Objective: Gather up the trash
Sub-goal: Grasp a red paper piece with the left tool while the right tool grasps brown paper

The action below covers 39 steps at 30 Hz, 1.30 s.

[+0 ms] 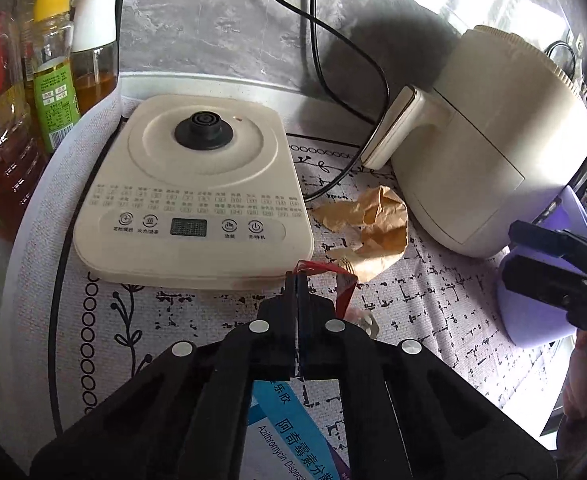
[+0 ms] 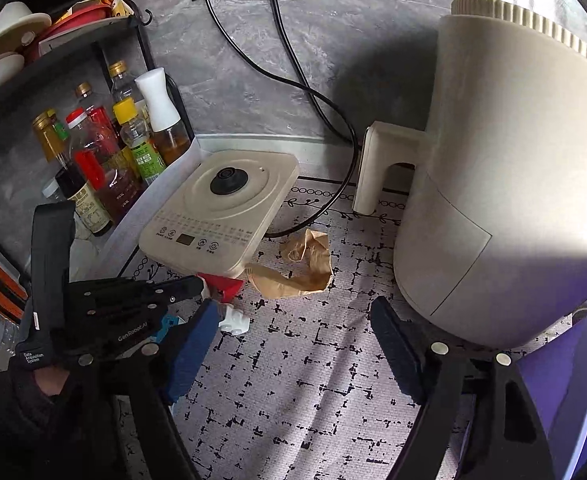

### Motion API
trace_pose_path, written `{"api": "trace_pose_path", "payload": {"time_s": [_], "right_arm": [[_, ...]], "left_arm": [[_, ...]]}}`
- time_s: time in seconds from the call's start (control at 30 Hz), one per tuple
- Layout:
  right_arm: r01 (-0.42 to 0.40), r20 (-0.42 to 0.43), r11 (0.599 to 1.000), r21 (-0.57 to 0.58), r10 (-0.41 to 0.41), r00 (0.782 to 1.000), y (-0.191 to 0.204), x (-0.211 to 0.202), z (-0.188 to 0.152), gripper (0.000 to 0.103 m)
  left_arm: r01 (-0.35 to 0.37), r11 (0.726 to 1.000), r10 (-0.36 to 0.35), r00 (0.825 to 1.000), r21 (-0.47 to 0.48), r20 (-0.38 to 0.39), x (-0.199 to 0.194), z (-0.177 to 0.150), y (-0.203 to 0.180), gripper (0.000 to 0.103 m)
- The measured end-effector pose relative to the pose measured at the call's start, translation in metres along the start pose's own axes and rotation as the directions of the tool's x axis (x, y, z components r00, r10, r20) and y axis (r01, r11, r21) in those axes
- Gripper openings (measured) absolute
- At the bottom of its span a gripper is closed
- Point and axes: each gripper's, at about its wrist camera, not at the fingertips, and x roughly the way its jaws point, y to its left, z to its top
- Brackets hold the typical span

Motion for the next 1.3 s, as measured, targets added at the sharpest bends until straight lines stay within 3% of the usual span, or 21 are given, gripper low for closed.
{"api": "trace_pose_path", "payload": {"time_s": [0.17,0.4,0.53,0.6,0.63,0.67,0.7,0.73,1.13,1.17,1.2,1.3], "right_arm": [[-0.016,-0.03,1.0,0.004,0.016,0.999,-0.004,0.021,0.004,0.075],[0.002,-0.07,1.0,-0.018,-0.003,0.998,-0.011,0.06,0.016,0.06],[0.024,-0.091,1.0,-0.019,-0.025,0.996,-0.016,0.085,0.025,0.056],[0.033,-0.101,0.999,-0.03,-0.036,0.994,-0.018,0.095,0.027,0.055],[0.036,-0.109,0.999,-0.036,-0.04,0.993,-0.018,0.099,0.028,0.049],[0.035,-0.118,0.999,-0.041,-0.04,0.992,-0.018,0.102,0.028,0.043],[0.034,-0.131,0.998,-0.045,-0.04,0.991,-0.018,0.106,0.028,0.025],[0.036,-0.143,0.998,-0.049,-0.042,0.989,-0.018,0.108,0.027,0.007],[0.041,-0.116,0.998,-0.05,-0.046,0.992,-0.018,0.082,0.012,0.002],[0.042,-0.113,0.998,-0.048,-0.048,0.992,-0.018,0.08,0.011,0.002],[0.043,-0.11,0.998,-0.046,-0.048,0.993,-0.018,0.078,0.011,0.002],[0.04,-0.102,0.998,-0.04,-0.044,0.994,-0.018,0.073,0.009,0.002]], "left_arm": [[-0.029,0.999,0.031,0.998,-0.035,0.046,-0.014,0.006,0.009,0.002],[-0.068,0.996,0.073,0.995,-0.066,0.075,-0.028,0.009,0.023,0.002],[-0.084,0.992,0.087,0.996,-0.093,0.031,-0.023,0.008,0.033,0.002],[-0.079,0.989,0.08,0.997,-0.122,0.005,-0.02,0.004,0.038,0.013],[-0.068,0.989,0.068,0.998,-0.13,-0.002,-0.019,0.002,0.039,0.019],[-0.068,0.989,0.068,0.998,-0.129,-0.004,-0.019,-0.001,0.039,0.032],[-0.071,0.99,0.07,0.998,-0.123,-0.008,-0.018,-0.003,0.038,0.04],[-0.067,0.991,0.066,0.998,-0.117,-0.015,-0.016,-0.005,0.036,0.042],[-0.053,0.997,0.045,0.987,-0.052,-0.152,0.025,-0.012,0.018,0.043],[-0.065,0.997,0.058,0.985,-0.038,-0.16,0.028,-0.013,0.016,0.041],[-0.089,0.996,0.084,0.984,-0.023,-0.159,0.028,-0.013,0.014,0.032],[-0.082,0.996,0.076,0.984,-0.033,-0.164,0.027,-0.014,0.016,0.029]]}}
